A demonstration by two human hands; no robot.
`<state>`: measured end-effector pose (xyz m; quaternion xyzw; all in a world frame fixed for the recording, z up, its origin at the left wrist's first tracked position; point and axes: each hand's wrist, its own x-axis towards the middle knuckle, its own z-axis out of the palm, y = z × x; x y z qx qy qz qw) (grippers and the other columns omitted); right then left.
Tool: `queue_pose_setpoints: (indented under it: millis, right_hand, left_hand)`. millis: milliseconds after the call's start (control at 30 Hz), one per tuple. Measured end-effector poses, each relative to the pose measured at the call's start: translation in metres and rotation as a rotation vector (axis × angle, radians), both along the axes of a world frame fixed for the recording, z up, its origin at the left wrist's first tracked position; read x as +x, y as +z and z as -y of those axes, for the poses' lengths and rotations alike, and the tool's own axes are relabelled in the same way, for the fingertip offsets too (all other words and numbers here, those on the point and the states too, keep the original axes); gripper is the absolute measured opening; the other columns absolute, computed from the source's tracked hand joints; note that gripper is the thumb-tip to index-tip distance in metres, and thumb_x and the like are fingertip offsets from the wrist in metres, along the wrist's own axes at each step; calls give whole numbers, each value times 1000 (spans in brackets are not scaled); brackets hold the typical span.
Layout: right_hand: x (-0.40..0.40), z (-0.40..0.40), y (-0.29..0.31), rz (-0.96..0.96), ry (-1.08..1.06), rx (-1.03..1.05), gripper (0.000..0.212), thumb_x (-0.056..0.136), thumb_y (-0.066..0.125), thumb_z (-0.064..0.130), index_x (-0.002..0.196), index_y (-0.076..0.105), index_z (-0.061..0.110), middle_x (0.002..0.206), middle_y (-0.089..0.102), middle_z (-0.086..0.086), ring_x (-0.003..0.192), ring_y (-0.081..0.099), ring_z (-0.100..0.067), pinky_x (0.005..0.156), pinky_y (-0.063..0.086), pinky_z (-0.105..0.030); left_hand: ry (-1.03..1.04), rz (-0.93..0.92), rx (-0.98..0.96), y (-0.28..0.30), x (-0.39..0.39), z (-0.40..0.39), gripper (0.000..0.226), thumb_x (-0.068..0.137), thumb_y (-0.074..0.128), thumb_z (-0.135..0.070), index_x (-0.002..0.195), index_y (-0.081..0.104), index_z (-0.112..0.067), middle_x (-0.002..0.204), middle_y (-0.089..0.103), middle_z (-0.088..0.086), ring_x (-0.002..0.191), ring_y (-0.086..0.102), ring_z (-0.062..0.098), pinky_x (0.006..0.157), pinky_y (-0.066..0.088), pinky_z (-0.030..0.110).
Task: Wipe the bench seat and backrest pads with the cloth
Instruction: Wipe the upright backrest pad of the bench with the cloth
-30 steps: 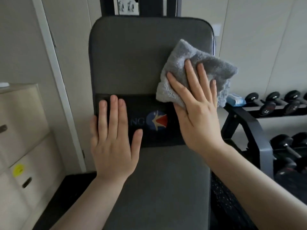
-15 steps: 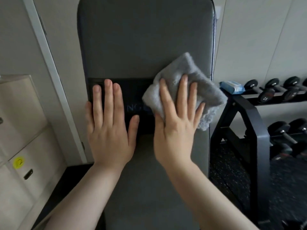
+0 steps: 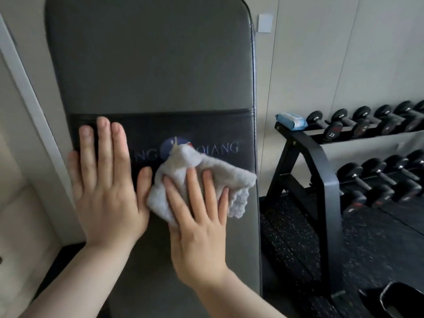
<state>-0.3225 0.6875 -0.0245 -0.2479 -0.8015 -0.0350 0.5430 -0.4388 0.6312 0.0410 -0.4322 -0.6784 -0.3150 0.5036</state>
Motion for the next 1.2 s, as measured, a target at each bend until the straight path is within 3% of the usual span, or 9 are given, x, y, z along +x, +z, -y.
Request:
queue_pose_setpoints:
  millis: [133,300,467,533,733,900,967,1133,1200]
  right_hand:
    - [44,-30,-25,151,-70,141,64,85,47,30,146,28,38,159,18,6,149,6,-16,120,3,-44]
    - [21,-28,17,-321,-120,-267,59,95,38,28,151,20,31,161,0,3,149,-3,-24,120,0,-47]
    - [28,2,-65,153,-31,41,67,86,46,32,149,25,38,162,4,8,149,8,-22,118,12,-47]
    - [47,-8,-69,220,-60,82,65,86,47,33,148,28,40,161,11,9,149,10,-18,119,10,-46]
    - [9,-10,12,-224,-88,-220,59,95,44,25,150,24,32,160,-1,2,149,-6,-27,119,-3,-49]
    - [12,12,-69,316,55,189,70,84,52,25,149,27,35,160,9,4,149,-2,-19,118,1,-43]
    - [31,-2,-73,409,37,275,73,82,51,26,149,25,36,161,5,7,149,-1,-15,119,1,-42]
    - [15,-2,-8,-10,-41,-54,55,98,41,31,151,24,30,160,3,0,148,-6,-24,118,-4,-50]
    - [-7,18,-10,-24,-21,-100,57,98,42,30,151,21,31,159,0,0,148,-8,-26,118,-6,-49]
  left_hand:
    - [5,12,-11,-1,1,-1,62,100,27,-37,153,11,-8,159,10,11,148,8,30,118,11,47]
    - [-10,16,-20,0,2,0,62,101,26,-37,153,6,-9,160,7,11,148,5,29,120,6,45]
    - [-13,15,-10,0,1,-1,62,101,26,-37,153,6,-10,160,9,12,148,6,30,119,8,46]
    - [-10,16,-6,-1,1,-1,61,101,26,-37,153,8,-9,160,10,13,147,7,31,119,8,46]
    - [0,26,-32,2,0,5,60,102,29,-36,152,13,-7,159,14,15,147,9,31,119,13,47]
    - [27,-44,-121,3,-8,9,59,101,30,-35,152,14,-9,158,16,16,147,10,32,119,13,48]
    - [9,-60,-162,4,-12,12,58,102,29,-34,152,13,-12,159,15,14,147,9,32,120,11,47]
    - [-27,-115,-236,5,-18,20,55,101,29,-31,152,18,-14,158,18,14,146,10,35,119,8,46]
    - [-38,-120,-225,7,-19,19,55,100,33,-29,151,22,-12,157,22,15,145,13,36,119,9,47]
